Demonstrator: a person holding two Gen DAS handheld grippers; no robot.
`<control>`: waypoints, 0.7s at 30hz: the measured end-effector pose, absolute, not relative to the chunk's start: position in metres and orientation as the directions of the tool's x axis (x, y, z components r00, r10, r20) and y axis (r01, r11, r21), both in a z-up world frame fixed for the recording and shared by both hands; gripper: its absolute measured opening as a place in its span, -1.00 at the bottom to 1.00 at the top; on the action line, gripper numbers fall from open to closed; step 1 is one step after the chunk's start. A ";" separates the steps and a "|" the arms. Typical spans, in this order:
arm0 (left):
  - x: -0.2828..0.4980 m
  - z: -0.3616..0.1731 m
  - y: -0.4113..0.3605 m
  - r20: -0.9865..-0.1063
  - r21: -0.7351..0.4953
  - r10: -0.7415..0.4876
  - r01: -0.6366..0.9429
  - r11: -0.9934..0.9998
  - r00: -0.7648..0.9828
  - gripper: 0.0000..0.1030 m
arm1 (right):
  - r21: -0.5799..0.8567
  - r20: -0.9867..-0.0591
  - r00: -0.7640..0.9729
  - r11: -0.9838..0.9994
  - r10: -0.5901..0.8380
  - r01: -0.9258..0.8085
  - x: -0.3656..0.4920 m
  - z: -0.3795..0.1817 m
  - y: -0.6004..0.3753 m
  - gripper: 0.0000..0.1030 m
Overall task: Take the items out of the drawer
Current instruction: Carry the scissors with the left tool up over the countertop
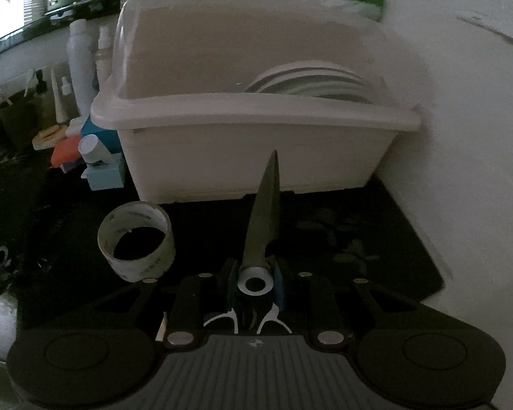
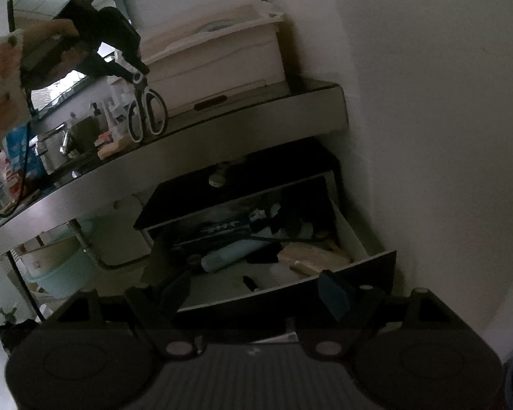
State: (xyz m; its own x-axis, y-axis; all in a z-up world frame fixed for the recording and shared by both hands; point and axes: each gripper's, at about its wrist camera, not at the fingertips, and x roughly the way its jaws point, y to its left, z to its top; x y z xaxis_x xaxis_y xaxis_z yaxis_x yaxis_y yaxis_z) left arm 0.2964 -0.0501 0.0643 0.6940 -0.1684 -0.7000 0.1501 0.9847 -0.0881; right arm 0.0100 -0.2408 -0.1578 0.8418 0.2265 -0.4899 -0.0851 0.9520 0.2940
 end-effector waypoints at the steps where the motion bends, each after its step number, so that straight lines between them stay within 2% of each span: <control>1: 0.301 0.063 -0.051 -0.705 -0.082 -0.158 0.142 0.987 0.692 -0.56 | 0.295 -0.491 0.842 0.952 0.225 -0.083 0.010 -0.158 -0.241 0.59; 19: 0.402 0.021 -0.055 -0.830 -0.047 -0.027 -0.020 0.999 0.558 -0.57 | 0.336 -0.511 0.840 0.942 0.182 -0.001 0.014 -0.167 -0.259 0.59; 20: 0.406 0.019 -0.056 -0.834 -0.039 -0.019 -0.024 0.999 0.552 -0.60 | 0.339 -0.513 0.839 0.941 0.180 0.005 0.015 -0.168 -0.260 0.59; 21: 0.409 0.017 -0.057 -0.835 -0.032 -0.013 -0.025 0.999 0.550 -0.93 | 0.340 -0.515 0.839 0.940 0.176 0.011 0.015 -0.168 -0.262 0.59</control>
State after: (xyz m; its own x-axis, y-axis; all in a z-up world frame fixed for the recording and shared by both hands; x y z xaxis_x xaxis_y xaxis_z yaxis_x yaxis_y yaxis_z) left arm 0.4092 -0.0567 0.0166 0.5495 -0.0133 -0.8354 -0.0251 0.9992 -0.0324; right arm 0.0154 -0.2615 -0.1683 0.8390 0.1763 -0.5148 0.0108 0.9404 0.3398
